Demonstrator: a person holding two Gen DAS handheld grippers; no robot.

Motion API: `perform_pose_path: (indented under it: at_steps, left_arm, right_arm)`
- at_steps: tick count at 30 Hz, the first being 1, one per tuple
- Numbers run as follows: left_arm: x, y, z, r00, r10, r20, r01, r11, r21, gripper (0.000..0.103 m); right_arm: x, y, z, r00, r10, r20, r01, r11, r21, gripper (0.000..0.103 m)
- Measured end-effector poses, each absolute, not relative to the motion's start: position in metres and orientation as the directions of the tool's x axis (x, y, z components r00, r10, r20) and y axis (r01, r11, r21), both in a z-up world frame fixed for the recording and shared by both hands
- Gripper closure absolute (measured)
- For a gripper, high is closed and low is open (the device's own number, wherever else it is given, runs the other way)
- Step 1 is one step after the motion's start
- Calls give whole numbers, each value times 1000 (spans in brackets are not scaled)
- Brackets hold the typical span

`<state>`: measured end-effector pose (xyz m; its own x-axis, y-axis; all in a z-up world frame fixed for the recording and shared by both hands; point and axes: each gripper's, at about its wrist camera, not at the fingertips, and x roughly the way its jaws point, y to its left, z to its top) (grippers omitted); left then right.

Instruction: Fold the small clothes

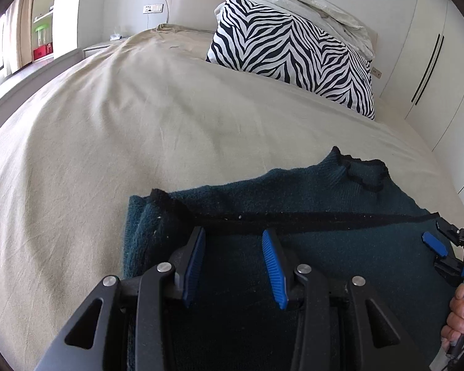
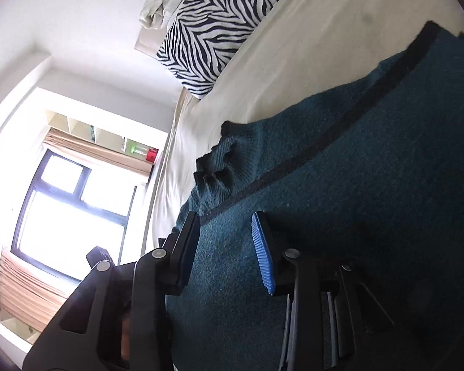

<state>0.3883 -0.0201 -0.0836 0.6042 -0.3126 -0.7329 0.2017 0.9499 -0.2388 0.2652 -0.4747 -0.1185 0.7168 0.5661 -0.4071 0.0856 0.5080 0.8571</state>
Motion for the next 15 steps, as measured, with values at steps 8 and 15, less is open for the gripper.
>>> perform_pose_path:
  at_steps: [8,15]
  left_arm:
    - [371,20,-81,612,-368,-700,147,922,-357,61]
    - [320,12,-59,611,-357,-707,153,929,-337,51]
  right_arm:
    - [202,-584,-115,831,252,-496,335,485,808,65]
    - [156,-565,-76,847,345,-405,203,494,845,62]
